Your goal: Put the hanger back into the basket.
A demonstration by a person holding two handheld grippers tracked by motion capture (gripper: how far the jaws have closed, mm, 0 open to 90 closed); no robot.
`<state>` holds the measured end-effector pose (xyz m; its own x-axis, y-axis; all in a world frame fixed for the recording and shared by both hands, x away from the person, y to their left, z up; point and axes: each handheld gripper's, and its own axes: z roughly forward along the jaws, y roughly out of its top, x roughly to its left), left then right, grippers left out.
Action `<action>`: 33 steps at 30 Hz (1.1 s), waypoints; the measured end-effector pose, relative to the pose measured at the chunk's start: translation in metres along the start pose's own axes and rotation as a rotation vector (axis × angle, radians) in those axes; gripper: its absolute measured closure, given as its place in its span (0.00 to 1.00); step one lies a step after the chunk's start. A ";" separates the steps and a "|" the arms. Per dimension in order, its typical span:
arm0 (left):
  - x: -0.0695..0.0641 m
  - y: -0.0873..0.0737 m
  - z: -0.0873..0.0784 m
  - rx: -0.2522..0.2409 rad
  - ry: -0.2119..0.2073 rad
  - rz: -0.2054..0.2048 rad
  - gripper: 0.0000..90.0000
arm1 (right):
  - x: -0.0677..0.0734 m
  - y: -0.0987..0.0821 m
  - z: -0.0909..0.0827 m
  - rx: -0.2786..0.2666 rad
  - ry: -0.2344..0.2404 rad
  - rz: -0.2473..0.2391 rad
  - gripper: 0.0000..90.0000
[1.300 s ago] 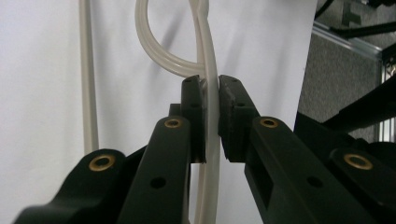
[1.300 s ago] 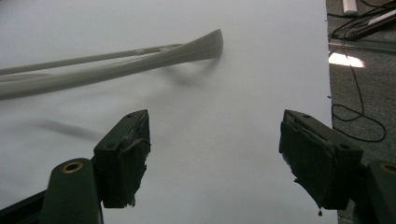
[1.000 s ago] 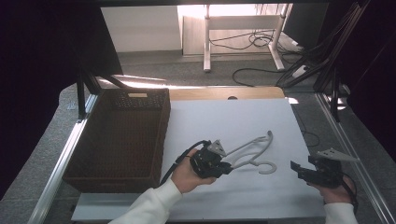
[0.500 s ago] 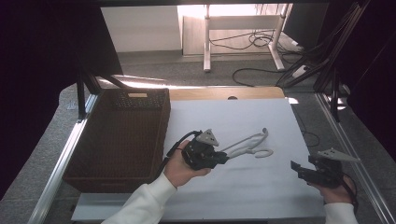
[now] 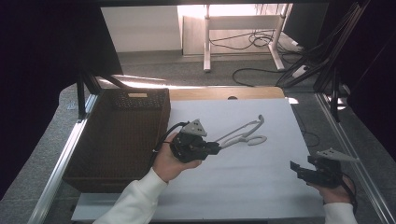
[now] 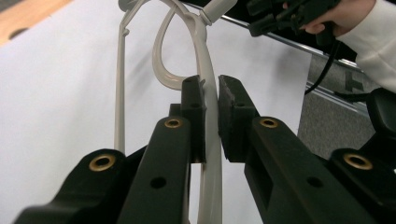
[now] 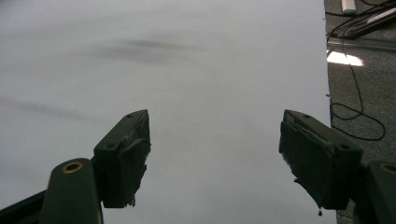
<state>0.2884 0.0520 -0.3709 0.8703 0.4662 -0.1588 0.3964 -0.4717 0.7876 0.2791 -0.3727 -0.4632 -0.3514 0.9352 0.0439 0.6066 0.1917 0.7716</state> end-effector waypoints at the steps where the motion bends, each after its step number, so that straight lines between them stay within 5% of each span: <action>1: 0.001 0.000 -0.003 -0.005 0.002 -0.002 0.91 | 0.000 0.000 0.000 0.000 -0.002 -0.001 0.29; 33: 0.039 -0.016 -0.102 -0.155 0.151 -0.074 0.91 | 0.001 0.001 -0.001 -0.023 -0.020 -0.001 0.29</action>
<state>0.2865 0.1545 -0.3284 0.7821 0.6078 -0.1376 0.3975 -0.3165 0.8613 0.2787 -0.3716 -0.4620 -0.3373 0.9409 0.0305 0.5900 0.1860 0.7857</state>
